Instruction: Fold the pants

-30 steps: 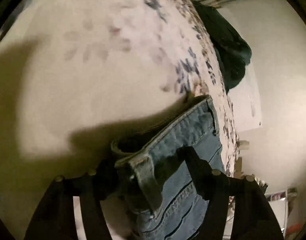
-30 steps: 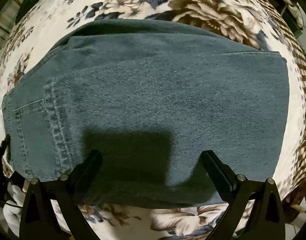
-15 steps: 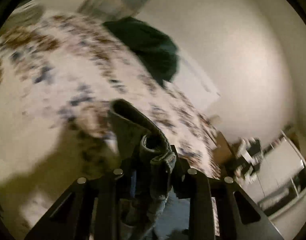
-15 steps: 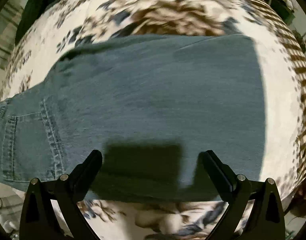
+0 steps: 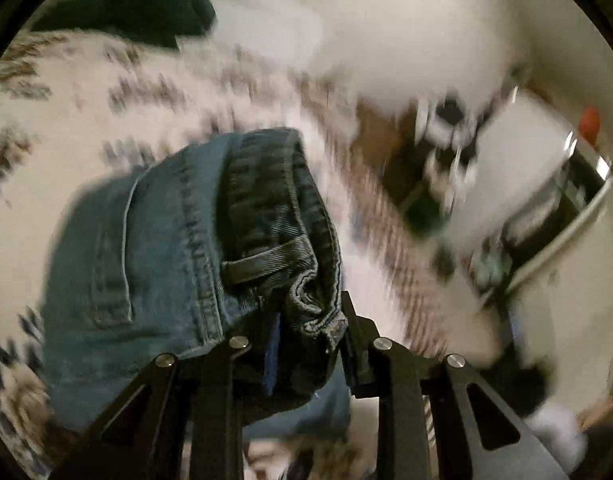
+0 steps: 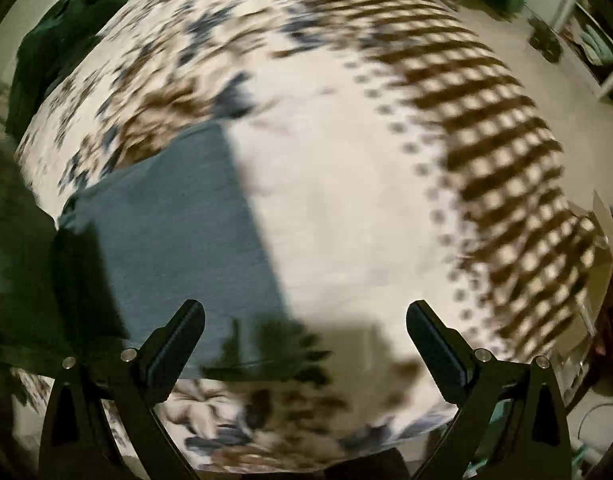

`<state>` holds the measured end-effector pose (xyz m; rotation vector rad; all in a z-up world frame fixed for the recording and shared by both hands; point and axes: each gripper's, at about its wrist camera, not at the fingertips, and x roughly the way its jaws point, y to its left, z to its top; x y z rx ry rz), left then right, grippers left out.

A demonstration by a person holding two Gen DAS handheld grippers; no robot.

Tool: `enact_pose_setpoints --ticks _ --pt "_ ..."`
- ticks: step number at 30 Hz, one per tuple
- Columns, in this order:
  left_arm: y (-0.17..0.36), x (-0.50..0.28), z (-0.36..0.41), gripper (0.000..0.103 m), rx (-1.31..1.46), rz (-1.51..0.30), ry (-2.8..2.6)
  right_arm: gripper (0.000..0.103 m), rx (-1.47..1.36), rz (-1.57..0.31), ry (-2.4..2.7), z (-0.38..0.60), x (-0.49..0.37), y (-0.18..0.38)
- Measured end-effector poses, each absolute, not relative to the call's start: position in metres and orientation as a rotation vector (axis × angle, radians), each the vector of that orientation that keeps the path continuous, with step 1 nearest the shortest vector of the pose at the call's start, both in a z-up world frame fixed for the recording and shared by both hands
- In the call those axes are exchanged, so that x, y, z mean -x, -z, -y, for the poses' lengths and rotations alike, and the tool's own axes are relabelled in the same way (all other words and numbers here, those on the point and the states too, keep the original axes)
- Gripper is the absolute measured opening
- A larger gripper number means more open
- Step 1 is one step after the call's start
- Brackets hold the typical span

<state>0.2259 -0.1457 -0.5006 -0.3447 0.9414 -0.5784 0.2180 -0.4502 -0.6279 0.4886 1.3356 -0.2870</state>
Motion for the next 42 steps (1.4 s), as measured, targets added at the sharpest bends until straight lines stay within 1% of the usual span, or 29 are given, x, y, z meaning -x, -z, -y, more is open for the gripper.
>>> enact_pose_setpoints --ticks 1,3,4,5,6,7,8,9,12,16,20,23,24,25,26,27,29,32,35,37,38,39,40,42 --pt "0.509 -0.227 0.154 0.03 0.336 -0.999 0.581 0.103 -0.508 -1.328 0.288 0.461 -0.215 0.627" --pt "0.527 -0.231 0.16 0.032 0.402 -1.131 0.618 0.103 -0.538 -1.313 0.265 0.466 -0.218 0.626" --pt "0.529 -0.232 0.157 0.032 0.441 -1.166 0.612 0.103 -0.557 -1.304 0.236 0.469 -0.219 0.625" --pt "0.526 -0.231 0.152 0.037 0.425 -1.18 0.563 0.102 -0.583 -1.295 0.194 0.471 -0.221 0.624" --pt "0.519 -0.229 0.149 0.052 0.4 -1.175 0.531 0.103 -0.614 -1.287 0.144 0.471 -0.221 0.621" --pt "0.51 -0.227 0.143 0.064 0.376 -1.162 0.495 0.103 -0.648 -1.284 0.072 0.466 -0.226 0.621" --pt "0.502 -0.225 0.136 0.087 0.358 -1.15 0.455 0.103 -0.667 -1.284 0.017 0.458 -0.231 0.622" --pt "0.494 -0.225 0.126 0.09 0.34 -1.131 0.41 0.103 -0.682 -1.291 -0.053 0.448 -0.239 0.623" --pt "0.487 -0.228 0.093 0.09 0.261 -1.092 0.273 0.103 -0.684 -1.305 -0.194 0.414 -0.262 0.632" --pt "0.523 -0.246 0.058 0.09 0.114 -1.133 0.1 0.102 -0.633 -1.334 -0.258 0.379 -0.295 0.655" --pt "0.556 -0.261 0.048 0.09 0.065 -1.182 0.069 0.102 -0.558 -1.397 -0.193 0.357 -0.324 0.687" --pt "0.577 -0.272 0.053 0.09 0.076 -1.206 0.096 0.102 -0.592 -1.381 -0.16 0.355 -0.324 0.69" --pt "0.581 -0.274 0.052 0.091 0.092 -1.207 0.111 0.097 -0.623 -1.364 -0.164 0.355 -0.325 0.69" --pt "0.586 -0.277 0.052 0.092 0.114 -1.209 0.129 0.074 -0.659 -1.346 -0.178 0.357 -0.323 0.688" --pt "0.586 -0.278 0.052 0.096 0.129 -1.21 0.133 0.059 -0.671 -1.341 -0.187 0.356 -0.323 0.687" --pt "0.589 -0.279 0.05 0.098 0.152 -1.21 0.137 0.048 -0.657 -1.349 -0.182 0.356 -0.323 0.685" --pt "0.596 -0.284 0.043 0.103 0.254 -1.218 0.169 0.048 -0.648 -1.348 -0.195 0.354 -0.324 0.686" --pt "0.613 -0.293 0.024 0.103 0.47 -1.217 0.227 0.044 -0.65 -1.363 -0.22 0.355 -0.327 0.688" --pt "0.62 -0.297 0.011 0.103 0.593 -1.203 0.24 0.043 -0.659 -1.378 -0.244 0.357 -0.328 0.689" --pt "0.619 -0.296 0.011 0.103 0.597 -1.201 0.24 0.051 -0.647 -1.403 -0.256 0.356 -0.331 0.693" --pt "0.619 -0.295 0.011 0.103 0.595 -1.202 0.241 0.052 -0.649 -1.41 -0.258 0.354 -0.333 0.694" --pt "0.619 -0.296 0.009 0.103 0.604 -1.206 0.244 0.05 -0.639 -1.414 -0.256 0.349 -0.338 0.696" --pt "0.618 -0.296 0.007 0.103 0.61 -1.207 0.242 0.04 -0.631 -1.408 -0.251 0.348 -0.339 0.694" --pt "0.609 -0.295 0.005 0.103 0.6 -1.208 0.214 0.03 -0.621 -1.384 -0.236 0.348 -0.336 0.689"
